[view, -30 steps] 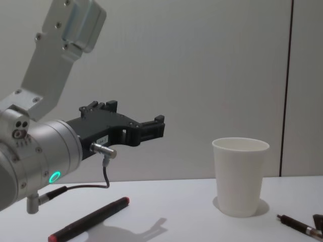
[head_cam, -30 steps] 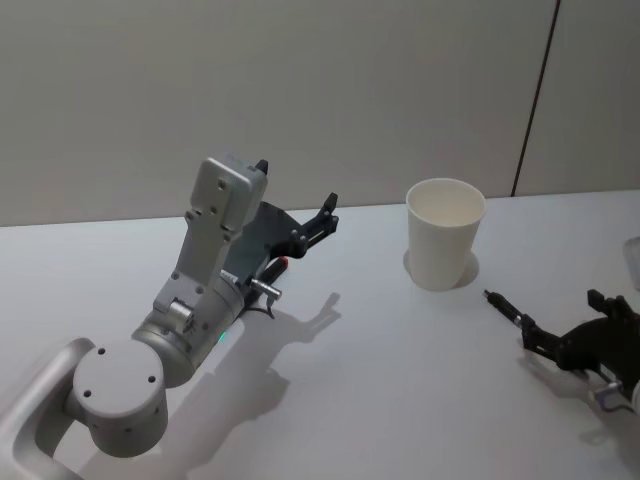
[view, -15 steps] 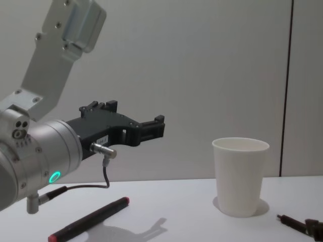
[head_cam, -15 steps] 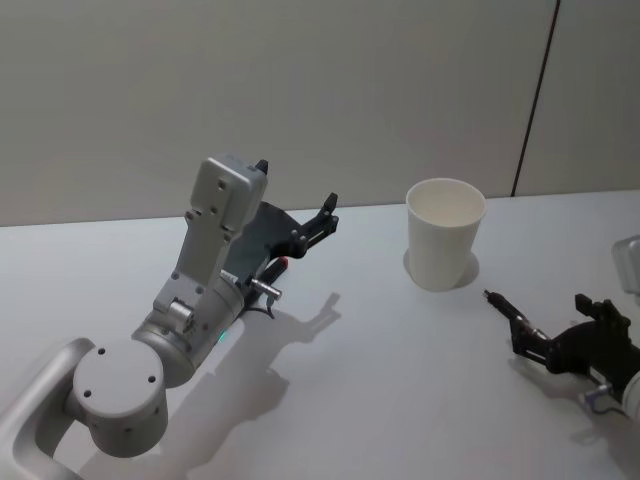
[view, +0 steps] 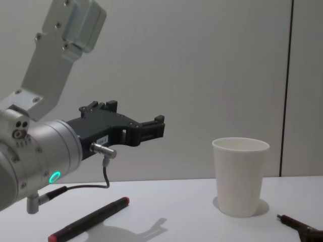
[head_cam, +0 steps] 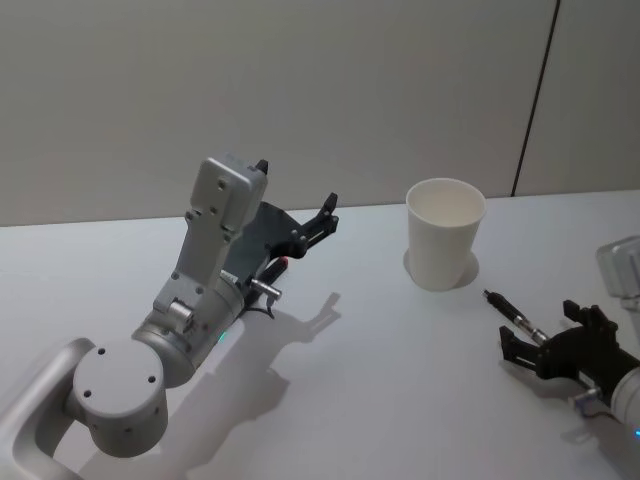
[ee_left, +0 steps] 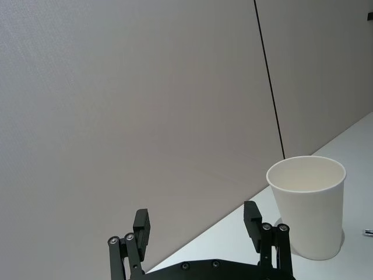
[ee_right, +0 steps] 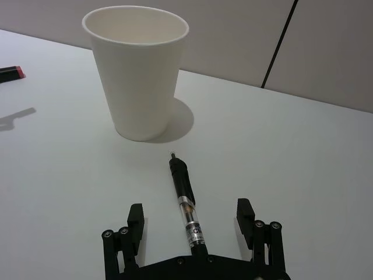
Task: Place the pen into the pen holder.
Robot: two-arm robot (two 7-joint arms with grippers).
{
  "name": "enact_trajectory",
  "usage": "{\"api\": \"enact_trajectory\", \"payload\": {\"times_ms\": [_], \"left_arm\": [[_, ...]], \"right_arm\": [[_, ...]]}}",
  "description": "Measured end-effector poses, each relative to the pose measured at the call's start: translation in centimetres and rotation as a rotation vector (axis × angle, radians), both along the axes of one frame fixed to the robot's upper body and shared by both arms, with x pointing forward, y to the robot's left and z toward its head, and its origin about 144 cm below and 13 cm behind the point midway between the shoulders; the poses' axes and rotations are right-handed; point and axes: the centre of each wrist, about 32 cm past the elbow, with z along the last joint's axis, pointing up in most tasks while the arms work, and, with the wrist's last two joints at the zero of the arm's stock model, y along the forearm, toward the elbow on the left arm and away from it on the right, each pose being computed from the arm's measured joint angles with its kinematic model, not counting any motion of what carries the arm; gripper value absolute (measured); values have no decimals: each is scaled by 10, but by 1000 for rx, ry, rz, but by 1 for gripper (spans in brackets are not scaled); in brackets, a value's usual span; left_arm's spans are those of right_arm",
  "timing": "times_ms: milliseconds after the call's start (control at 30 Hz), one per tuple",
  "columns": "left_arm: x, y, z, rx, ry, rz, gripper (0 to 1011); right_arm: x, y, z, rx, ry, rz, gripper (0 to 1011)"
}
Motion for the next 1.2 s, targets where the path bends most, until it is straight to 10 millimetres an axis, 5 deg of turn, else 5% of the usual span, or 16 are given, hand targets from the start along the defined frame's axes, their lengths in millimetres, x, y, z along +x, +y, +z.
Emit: {"api": "enact_trajectory", "payload": {"times_ms": [1200], "left_arm": [[0,0,0,0,0,0,1001]], "right_arm": [[6,7,-10,8,51,-18,944]]}}
